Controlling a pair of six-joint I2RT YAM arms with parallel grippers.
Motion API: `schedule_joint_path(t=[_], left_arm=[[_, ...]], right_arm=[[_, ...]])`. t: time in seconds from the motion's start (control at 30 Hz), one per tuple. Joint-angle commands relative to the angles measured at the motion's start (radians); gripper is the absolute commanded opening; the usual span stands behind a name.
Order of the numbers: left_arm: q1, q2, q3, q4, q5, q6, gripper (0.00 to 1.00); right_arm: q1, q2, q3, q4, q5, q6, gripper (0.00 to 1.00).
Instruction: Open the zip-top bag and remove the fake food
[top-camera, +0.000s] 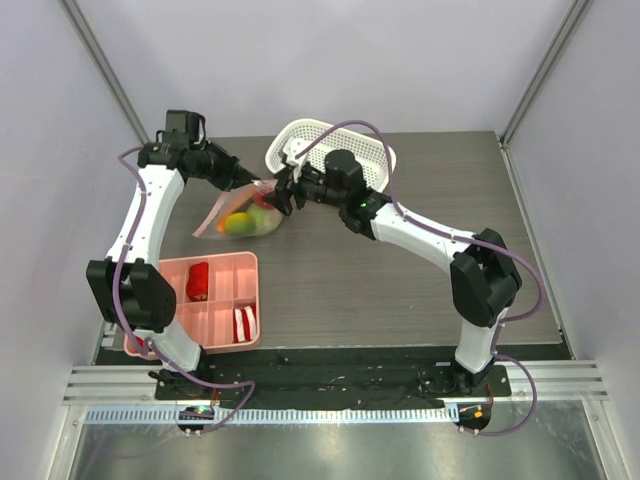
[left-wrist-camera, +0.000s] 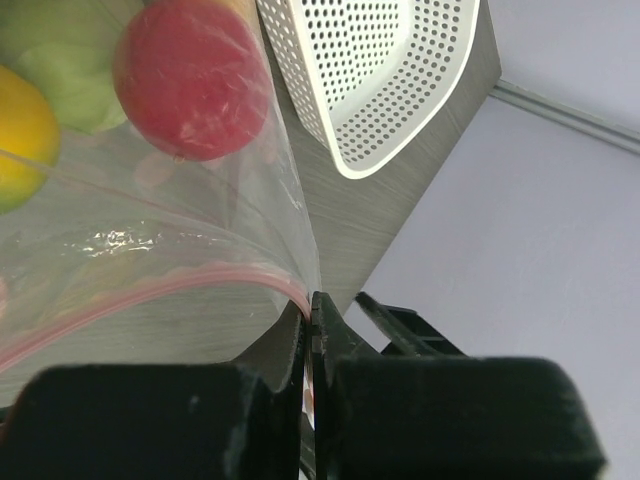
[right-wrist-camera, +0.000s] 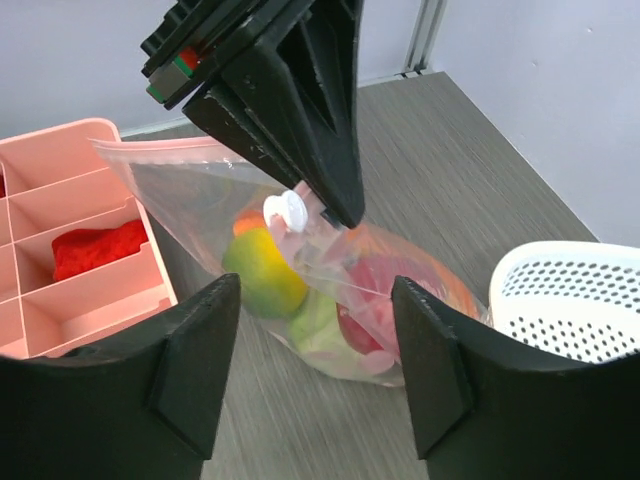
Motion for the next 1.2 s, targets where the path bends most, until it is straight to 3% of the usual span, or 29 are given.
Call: schedule_joint_path(t=[0.0, 0.13, 0.3, 0.43, 0.67, 0.73, 0.77, 0.87, 0.9, 0.97, 1.03, 1.07, 1.17], left_arm=[[-0.003, -0.01, 0.041, -0.015, 0.034, -0.016, 0.0], [-0.001, -0.019, 0.033, -0.032, 0.016, -0.011, 0.0], [-0.001, -0.03, 0.021, -0.041, -0.002, -0.006, 0.0], [-0.001, -0.028, 0.02, -0.049, -0.002, -0.006, 0.0], [-0.001, -0.018, 0.053, -0.093, -0.021, 0.017, 0.0], [-0.001, -0.016, 0.061, -0.11, -0.032, 0.021, 0.0], [-0.001, -0.016, 0.061, -0.112, -0.032, 0.023, 0.0], [0.006, -0.024, 0.063, -0.106, -0.015, 0.023, 0.12], [0.009, -0.041, 0.058, -0.09, -0.013, 0.024, 0.27], [0.028, -0.062, 0.055, -0.09, -0.021, 0.026, 0.39], [0.042, -0.093, 0.043, -0.098, -0.009, 0.026, 0.66], [0.049, -0.101, 0.032, -0.098, 0.01, 0.023, 0.73], [0.062, -0.136, -0.023, -0.054, 0.08, -0.018, 0.66]], right_arm=[[0.023, 0.044, 0.037, 0.108, 0.019, -0.084, 0.61], [0.023, 0.052, 0.017, 0.146, 0.014, -0.097, 0.5], [0.026, 0.064, 0.035, 0.14, 0.014, -0.108, 0.44], [0.028, 0.063, 0.043, 0.129, 0.037, -0.141, 0.48], [0.032, 0.089, 0.089, 0.097, 0.026, -0.172, 0.46], [0.032, 0.09, 0.095, 0.096, 0.02, -0.171, 0.43], [0.036, 0.095, 0.101, 0.096, 0.01, -0.166, 0.33], [0.036, 0.112, 0.132, 0.054, -0.007, -0.172, 0.01], [0.037, 0.113, 0.137, 0.042, -0.01, -0.174, 0.01], [0.037, 0.11, 0.134, 0.043, -0.011, -0.172, 0.01], [0.036, 0.112, 0.138, 0.037, 0.003, -0.17, 0.01], [0.037, 0.113, 0.138, 0.036, 0.005, -0.166, 0.01], [0.037, 0.115, 0.137, 0.036, 0.008, -0.164, 0.01]])
